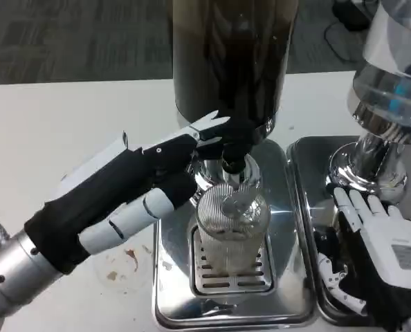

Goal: Grasp the cup under the faucet to collect the drink, then remove the cup.

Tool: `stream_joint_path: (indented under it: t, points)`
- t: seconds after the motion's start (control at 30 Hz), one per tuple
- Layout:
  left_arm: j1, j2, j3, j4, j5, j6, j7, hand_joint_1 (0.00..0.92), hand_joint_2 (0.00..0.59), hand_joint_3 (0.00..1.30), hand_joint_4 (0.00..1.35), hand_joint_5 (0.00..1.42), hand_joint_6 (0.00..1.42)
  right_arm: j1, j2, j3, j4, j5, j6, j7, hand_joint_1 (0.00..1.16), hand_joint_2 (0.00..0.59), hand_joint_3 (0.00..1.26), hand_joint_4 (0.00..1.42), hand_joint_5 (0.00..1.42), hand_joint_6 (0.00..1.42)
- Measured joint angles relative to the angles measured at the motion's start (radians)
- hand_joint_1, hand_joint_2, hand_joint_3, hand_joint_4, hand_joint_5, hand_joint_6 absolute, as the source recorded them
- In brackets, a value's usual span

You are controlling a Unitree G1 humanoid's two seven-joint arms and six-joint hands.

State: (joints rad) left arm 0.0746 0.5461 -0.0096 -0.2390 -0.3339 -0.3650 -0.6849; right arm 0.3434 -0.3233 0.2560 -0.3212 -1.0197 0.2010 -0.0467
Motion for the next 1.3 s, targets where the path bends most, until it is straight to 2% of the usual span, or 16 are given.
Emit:
stream_joint_path:
  t: [0.27,0.63,0.83,0.93,1.03,1.07,1.1,1.13,1.2,1.3]
  points:
    - [-0.031,0.065,0.011,-0.006,0.038,-0.02,-0.023,0.0,0.228,0.2,0.01,0.17,0.11,-0.002,0.007,0.0,0.016,0.001,0.0,-0.006,0.39,0.573,0.0,0.0,0.0,0.0]
    - [-0.042,0.082,0.011,0.001,0.06,-0.041,-0.028,0.0,0.232,0.22,0.01,0.17,0.09,-0.025,0.01,0.007,0.041,0.003,-0.001,-0.014,0.39,0.57,0.0,0.0,0.0,0.0]
    - [-0.041,0.085,0.011,-0.003,0.063,-0.041,-0.028,0.0,0.236,0.23,0.02,0.16,0.09,-0.025,0.017,0.006,0.041,0.034,-0.003,-0.02,0.38,0.562,0.0,0.0,0.0,0.0]
    - [-0.038,0.085,0.012,-0.005,0.063,-0.041,-0.028,0.0,0.234,0.23,0.02,0.16,0.09,-0.023,0.032,-0.005,0.039,0.076,-0.009,-0.026,0.38,0.56,0.0,0.0,0.0,0.0]
    - [-0.035,0.085,0.013,-0.008,0.063,-0.041,-0.028,0.0,0.234,0.23,0.01,0.16,0.09,-0.019,0.044,-0.027,0.037,0.153,-0.032,-0.029,0.38,0.555,0.0,0.0,0.0,0.0]
    - [-0.034,0.085,0.015,-0.009,0.063,-0.041,-0.028,0.0,0.234,0.23,0.01,0.16,0.09,-0.018,0.05,-0.043,0.037,0.205,-0.051,-0.029,0.44,0.484,0.0,0.0,0.0,0.0]
    - [-0.033,0.085,0.016,-0.01,0.064,-0.041,-0.028,0.0,0.235,0.23,0.01,0.15,0.09,-0.018,0.052,-0.056,0.037,0.248,-0.065,-0.028,0.47,0.45,0.0,0.0,0.0,0.0]
    - [-0.032,0.085,0.017,-0.01,0.064,-0.041,-0.028,0.0,0.235,0.23,0.01,0.15,0.09,-0.018,0.053,-0.064,0.037,0.285,-0.077,-0.027,0.48,0.443,0.0,0.0,0.0,0.0]
    - [-0.031,0.085,0.022,-0.015,0.064,-0.039,-0.028,0.0,0.237,0.23,0.01,0.15,0.09,-0.018,0.054,-0.081,0.037,0.353,-0.106,-0.016,0.53,0.368,0.0,0.0,0.0,0.0]
    - [-0.027,0.085,0.026,-0.02,0.065,-0.035,-0.028,0.0,0.238,0.23,0.01,0.15,0.09,-0.019,0.056,-0.097,0.037,0.442,-0.126,0.016,0.53,0.323,0.0,0.0,0.0,0.01]
